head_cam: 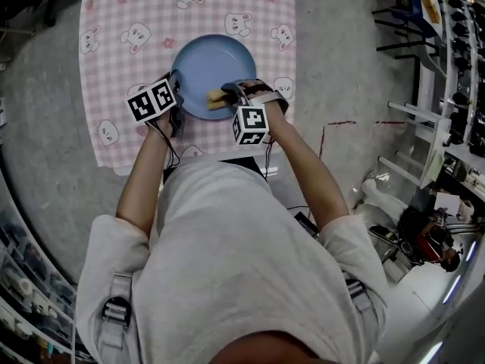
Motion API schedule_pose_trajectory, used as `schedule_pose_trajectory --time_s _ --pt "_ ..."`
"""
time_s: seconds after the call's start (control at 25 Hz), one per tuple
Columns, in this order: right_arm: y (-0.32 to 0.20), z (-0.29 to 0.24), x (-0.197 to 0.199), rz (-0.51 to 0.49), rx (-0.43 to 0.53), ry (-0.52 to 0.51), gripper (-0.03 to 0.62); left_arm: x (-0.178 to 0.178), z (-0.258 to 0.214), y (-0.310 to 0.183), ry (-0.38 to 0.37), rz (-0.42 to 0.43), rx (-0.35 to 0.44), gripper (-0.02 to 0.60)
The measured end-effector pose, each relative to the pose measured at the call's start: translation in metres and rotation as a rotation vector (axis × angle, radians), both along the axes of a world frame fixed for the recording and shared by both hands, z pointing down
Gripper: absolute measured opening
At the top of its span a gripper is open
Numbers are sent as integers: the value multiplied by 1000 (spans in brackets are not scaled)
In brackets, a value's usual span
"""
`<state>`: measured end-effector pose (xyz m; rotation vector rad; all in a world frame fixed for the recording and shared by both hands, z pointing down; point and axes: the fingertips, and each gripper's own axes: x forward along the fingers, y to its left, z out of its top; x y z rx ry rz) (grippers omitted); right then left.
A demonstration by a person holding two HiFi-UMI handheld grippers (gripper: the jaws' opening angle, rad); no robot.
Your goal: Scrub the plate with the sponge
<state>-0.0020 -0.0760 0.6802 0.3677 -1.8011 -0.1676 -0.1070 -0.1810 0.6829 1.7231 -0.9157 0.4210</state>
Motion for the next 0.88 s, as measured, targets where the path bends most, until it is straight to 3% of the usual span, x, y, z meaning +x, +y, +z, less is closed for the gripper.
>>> schedule_pose_trajectory --time_s 0.2,0.24,0.44,0.56,0.72,0.88 --pt "7 -12 25 122 57 -87 59 10 4 -5 -85 58 51 91" --pt "5 -19 29 177 73 -133 60 7 0 -9 -101 57 75 127" --pt "1 -48 54 499 98 -396 58 -1 -28 -6 -169 64 179 129" --pt "6 -71 55 629 106 -541 58 -1 -54 16 -209 80 236 109" --pt "7 -102 51 761 118 -738 58 12 -85 46 -192 100 315 12" --pt "8 -112 56 812 128 -824 58 36 -95 74 -168 124 327 12"
